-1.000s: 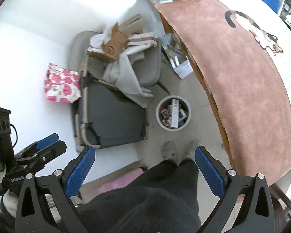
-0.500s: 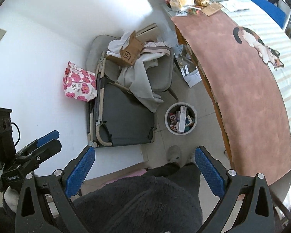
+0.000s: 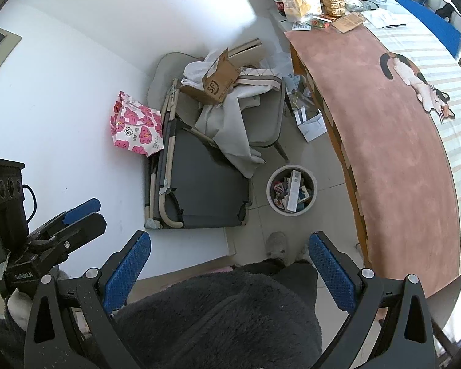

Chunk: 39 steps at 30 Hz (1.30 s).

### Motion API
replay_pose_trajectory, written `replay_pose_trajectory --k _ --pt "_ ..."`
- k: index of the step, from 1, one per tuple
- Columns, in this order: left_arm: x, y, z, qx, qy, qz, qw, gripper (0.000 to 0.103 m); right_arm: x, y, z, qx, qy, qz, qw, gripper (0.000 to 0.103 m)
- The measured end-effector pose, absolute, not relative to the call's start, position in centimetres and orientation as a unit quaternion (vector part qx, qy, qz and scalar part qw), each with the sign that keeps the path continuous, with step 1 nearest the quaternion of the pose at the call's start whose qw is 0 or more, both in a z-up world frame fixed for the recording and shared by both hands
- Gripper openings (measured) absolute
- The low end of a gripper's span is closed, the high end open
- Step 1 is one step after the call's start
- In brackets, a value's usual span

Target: Collect trash

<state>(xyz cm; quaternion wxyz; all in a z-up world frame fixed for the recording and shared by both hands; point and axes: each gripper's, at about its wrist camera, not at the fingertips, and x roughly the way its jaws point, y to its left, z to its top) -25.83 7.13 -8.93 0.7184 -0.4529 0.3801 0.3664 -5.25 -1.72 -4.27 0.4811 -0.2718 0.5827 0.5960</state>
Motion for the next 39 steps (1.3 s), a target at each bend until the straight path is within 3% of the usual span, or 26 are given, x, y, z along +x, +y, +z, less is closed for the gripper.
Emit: replay_pose_trajectory --k 39 --pt "-24.3 5.4 -8.8 -0.456 0.378 0.353 0.724 0.103 -5.1 -2.9 -4.0 -0.271 0.585 0.594 0.481 0.103"
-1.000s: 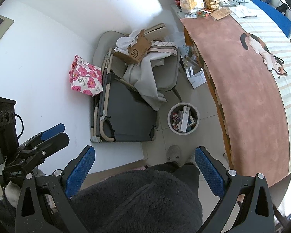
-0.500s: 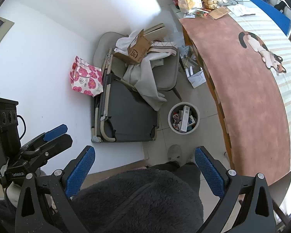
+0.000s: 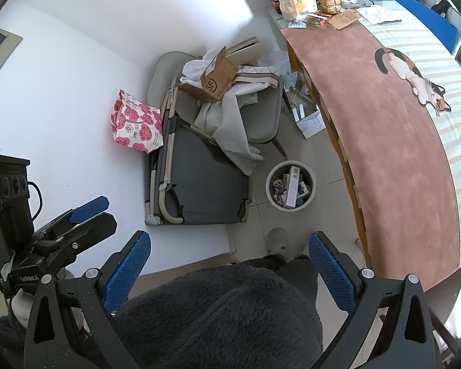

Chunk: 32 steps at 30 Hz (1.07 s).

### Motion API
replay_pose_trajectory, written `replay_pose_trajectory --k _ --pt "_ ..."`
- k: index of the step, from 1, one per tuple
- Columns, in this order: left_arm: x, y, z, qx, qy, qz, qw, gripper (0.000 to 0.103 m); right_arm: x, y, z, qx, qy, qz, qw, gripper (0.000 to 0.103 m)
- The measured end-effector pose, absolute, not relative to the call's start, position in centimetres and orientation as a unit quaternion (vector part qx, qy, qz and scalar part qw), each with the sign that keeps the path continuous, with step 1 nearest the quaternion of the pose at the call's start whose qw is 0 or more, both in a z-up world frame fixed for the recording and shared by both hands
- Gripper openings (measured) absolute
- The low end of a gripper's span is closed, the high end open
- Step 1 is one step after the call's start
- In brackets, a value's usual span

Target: Collect trash

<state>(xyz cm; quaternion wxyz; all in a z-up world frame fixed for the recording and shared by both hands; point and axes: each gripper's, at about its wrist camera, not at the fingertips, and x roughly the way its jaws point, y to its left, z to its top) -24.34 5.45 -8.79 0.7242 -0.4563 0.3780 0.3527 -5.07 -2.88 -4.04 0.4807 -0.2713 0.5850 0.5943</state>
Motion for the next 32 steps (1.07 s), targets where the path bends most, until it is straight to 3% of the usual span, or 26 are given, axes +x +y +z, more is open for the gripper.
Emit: replay_pose_trajectory --k 32 --pt "-25.2 6.2 -7.6 -0.453 0.370 0.362 0.726 0.103 -6.0 -2.7 -3.7 -0.266 0.585 0.596 0.482 0.103"
